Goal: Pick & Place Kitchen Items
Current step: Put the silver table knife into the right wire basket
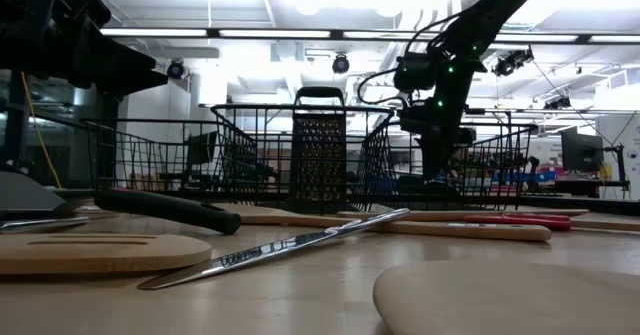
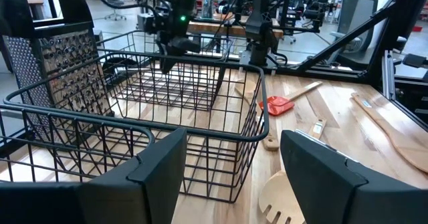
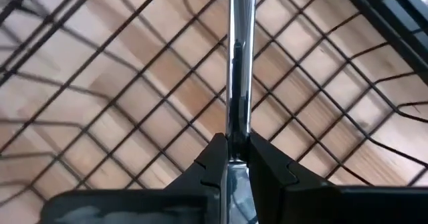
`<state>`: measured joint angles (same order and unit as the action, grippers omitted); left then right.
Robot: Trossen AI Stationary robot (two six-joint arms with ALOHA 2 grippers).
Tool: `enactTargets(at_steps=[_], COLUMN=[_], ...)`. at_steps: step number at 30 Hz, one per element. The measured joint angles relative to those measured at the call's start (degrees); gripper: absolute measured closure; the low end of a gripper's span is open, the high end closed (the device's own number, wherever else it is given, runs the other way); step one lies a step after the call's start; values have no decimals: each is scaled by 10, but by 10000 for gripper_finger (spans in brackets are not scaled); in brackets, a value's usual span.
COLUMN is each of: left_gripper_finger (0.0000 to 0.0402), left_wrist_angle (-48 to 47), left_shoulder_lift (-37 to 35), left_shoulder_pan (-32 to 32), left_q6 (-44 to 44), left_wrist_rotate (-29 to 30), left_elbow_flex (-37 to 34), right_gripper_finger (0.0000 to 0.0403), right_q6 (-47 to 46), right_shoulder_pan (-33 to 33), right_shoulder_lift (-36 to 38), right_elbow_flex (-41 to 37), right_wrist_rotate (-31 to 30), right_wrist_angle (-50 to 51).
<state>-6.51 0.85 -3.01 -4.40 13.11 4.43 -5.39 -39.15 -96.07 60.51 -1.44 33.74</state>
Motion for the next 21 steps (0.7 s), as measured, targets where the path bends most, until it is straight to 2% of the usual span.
enactTargets(at_steps=[6, 15, 21], left_gripper_finger=[165, 165, 165], left_wrist_angle=[0, 0, 0], left_shoulder_lift=[0, 0, 0], left_shoulder_pan=[0, 0, 0], left_q6=[0, 0, 0], left_wrist_rotate=[0, 0, 0], left_elbow_flex=[0, 0, 0], right_gripper_finger=[370, 368, 367], right_q6=[51, -37, -56], right_shoulder_pan=[-2, -2, -4], right_shoulder_lift=[0, 0, -3], right_elbow_flex=[0, 0, 0], right_wrist_rotate=[6, 21, 31], right_wrist_angle=[1, -4, -25])
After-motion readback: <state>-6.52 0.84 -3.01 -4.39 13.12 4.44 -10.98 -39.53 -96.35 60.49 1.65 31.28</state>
